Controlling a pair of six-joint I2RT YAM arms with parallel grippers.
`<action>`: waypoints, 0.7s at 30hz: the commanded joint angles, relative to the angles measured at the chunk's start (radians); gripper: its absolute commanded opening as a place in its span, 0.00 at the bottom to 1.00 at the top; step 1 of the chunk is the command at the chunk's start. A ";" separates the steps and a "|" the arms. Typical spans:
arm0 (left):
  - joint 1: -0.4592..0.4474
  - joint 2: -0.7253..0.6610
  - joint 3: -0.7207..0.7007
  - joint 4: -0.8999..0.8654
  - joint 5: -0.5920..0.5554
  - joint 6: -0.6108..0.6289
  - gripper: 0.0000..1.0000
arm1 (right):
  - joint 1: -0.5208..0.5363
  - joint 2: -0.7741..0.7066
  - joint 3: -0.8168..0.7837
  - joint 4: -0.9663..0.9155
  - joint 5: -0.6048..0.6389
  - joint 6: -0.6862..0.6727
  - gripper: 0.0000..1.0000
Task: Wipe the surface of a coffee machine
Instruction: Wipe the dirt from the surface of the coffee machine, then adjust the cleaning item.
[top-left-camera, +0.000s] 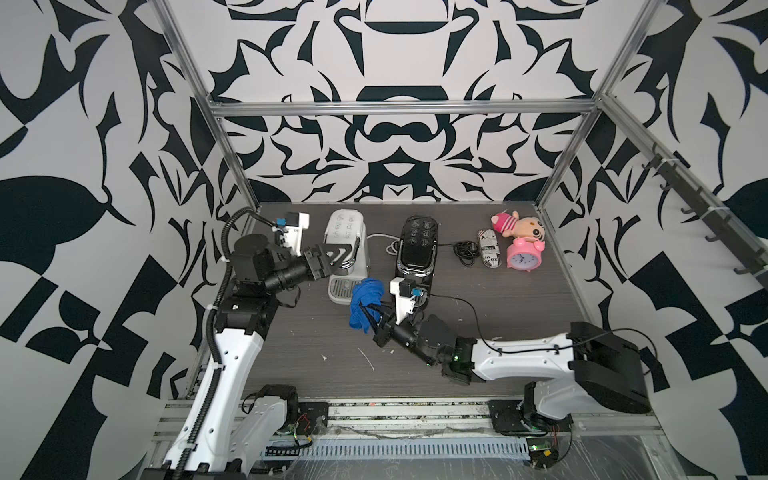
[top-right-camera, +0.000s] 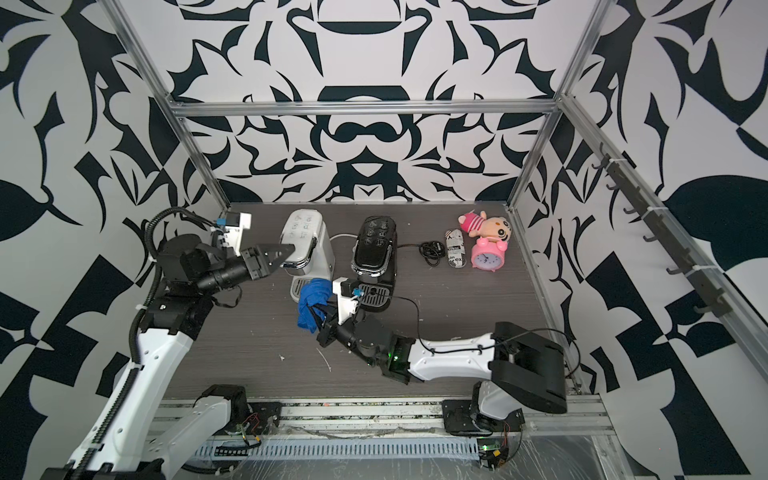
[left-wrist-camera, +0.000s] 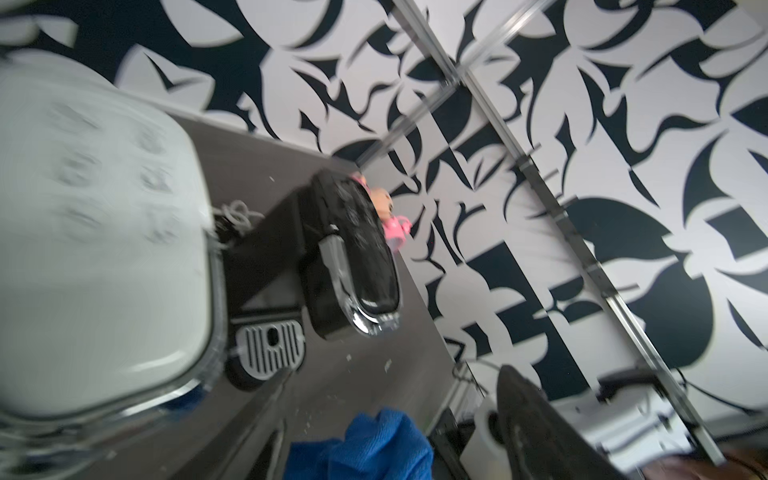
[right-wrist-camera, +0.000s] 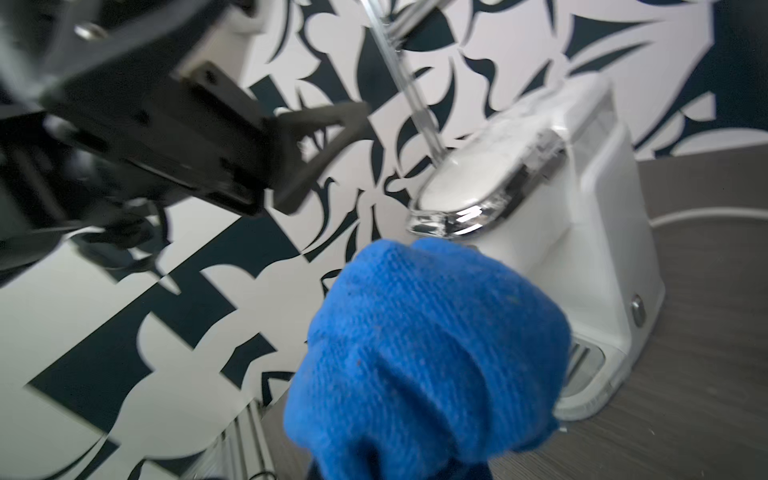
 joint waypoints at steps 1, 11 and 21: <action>-0.111 -0.053 -0.051 0.004 0.002 -0.017 0.80 | -0.003 -0.118 -0.020 0.007 -0.193 -0.213 0.00; -0.209 -0.039 -0.048 0.027 0.338 -0.009 0.79 | -0.019 -0.252 0.036 -0.215 -0.253 -0.358 0.00; -0.220 -0.072 -0.074 -0.017 0.397 0.043 0.79 | -0.026 -0.238 0.037 -0.204 -0.217 -0.358 0.00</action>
